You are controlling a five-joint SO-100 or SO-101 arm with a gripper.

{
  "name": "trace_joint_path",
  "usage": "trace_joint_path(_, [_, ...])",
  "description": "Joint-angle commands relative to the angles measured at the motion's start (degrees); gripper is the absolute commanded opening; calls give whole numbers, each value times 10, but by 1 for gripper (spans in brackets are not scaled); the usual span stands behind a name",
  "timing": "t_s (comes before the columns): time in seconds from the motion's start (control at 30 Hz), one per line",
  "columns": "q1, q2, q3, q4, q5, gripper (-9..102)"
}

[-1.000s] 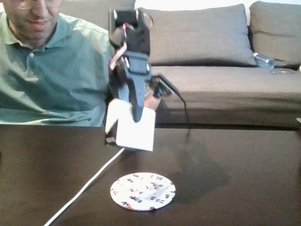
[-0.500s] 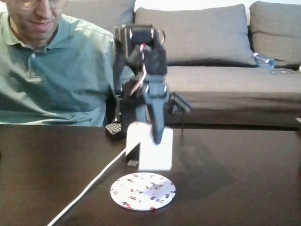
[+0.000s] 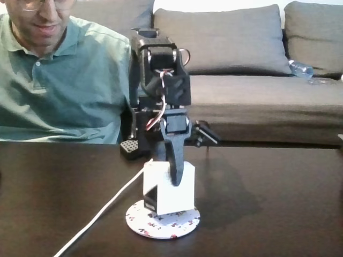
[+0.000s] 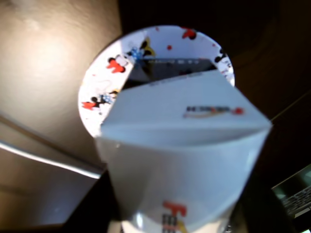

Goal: Grasp a servo box and put it on the zirlivani.

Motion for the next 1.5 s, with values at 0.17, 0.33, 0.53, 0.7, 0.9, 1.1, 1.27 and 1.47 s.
trace_joint_path(0.17, [4, -4, -8, -8, 4, 16])
trace_joint_path(0.33, [5, -4, -9, -8, 4, 16])
trace_joint_path(0.53, [5, -3, -9, -6, 4, 27])
trace_joint_path(0.7, [5, -3, -9, -4, 4, 30])
trace_joint_path(0.9, [5, -2, -65, 46, 4, 32])
trace_joint_path(1.1, [-9, -2, -156, 100, 4, 38])
trace_joint_path(1.27, [-35, -1, -217, 162, 5, 36])
trace_joint_path(1.47, [-53, 89, -314, 316, 72, 15])
